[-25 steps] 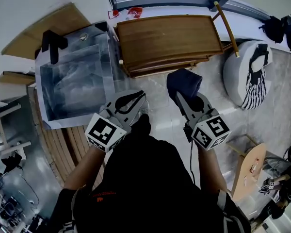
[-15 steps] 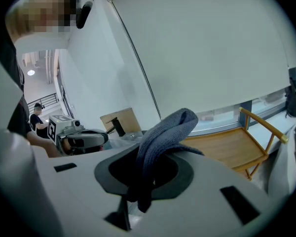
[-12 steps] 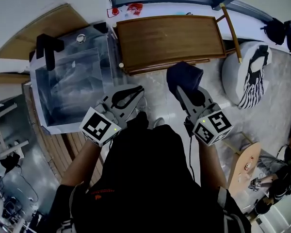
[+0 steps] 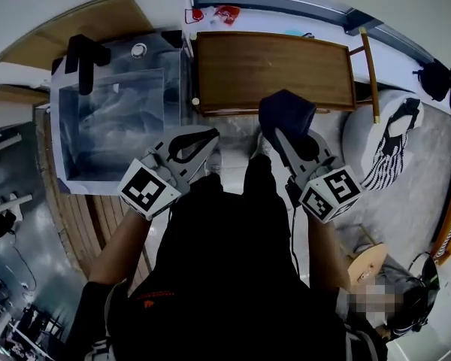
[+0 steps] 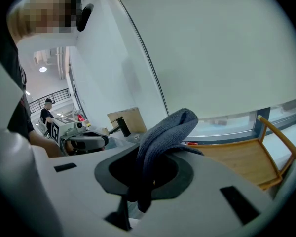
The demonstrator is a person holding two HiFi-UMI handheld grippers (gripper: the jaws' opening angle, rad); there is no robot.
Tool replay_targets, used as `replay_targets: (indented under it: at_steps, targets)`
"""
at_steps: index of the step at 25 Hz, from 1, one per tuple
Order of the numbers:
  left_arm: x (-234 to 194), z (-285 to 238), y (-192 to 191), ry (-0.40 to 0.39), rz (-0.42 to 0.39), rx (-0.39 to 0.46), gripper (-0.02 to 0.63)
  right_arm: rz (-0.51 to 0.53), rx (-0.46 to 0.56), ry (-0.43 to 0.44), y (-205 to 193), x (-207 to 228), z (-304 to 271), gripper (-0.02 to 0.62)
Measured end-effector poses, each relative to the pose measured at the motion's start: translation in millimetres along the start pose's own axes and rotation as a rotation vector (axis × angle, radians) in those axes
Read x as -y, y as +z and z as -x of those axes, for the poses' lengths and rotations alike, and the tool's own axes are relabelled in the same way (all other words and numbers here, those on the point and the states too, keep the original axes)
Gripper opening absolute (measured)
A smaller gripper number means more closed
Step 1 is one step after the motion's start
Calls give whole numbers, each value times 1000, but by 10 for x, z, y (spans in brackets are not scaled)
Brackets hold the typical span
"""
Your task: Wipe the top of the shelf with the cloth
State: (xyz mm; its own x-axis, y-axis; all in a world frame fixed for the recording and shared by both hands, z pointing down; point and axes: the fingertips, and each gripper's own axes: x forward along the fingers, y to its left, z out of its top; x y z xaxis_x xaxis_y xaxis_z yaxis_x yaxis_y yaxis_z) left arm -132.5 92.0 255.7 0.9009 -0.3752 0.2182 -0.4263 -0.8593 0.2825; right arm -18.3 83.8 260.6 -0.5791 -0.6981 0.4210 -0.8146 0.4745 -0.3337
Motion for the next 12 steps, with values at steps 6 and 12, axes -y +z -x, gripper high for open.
replay_targets:
  at_steps: [6,12]
  targets:
    - [-224,-196,78,137,25,7,28,37,-46,109,109,285,-278,57]
    - [-490,-515,58,269,58,-6,28,78,-99,209,208,731,-568,57]
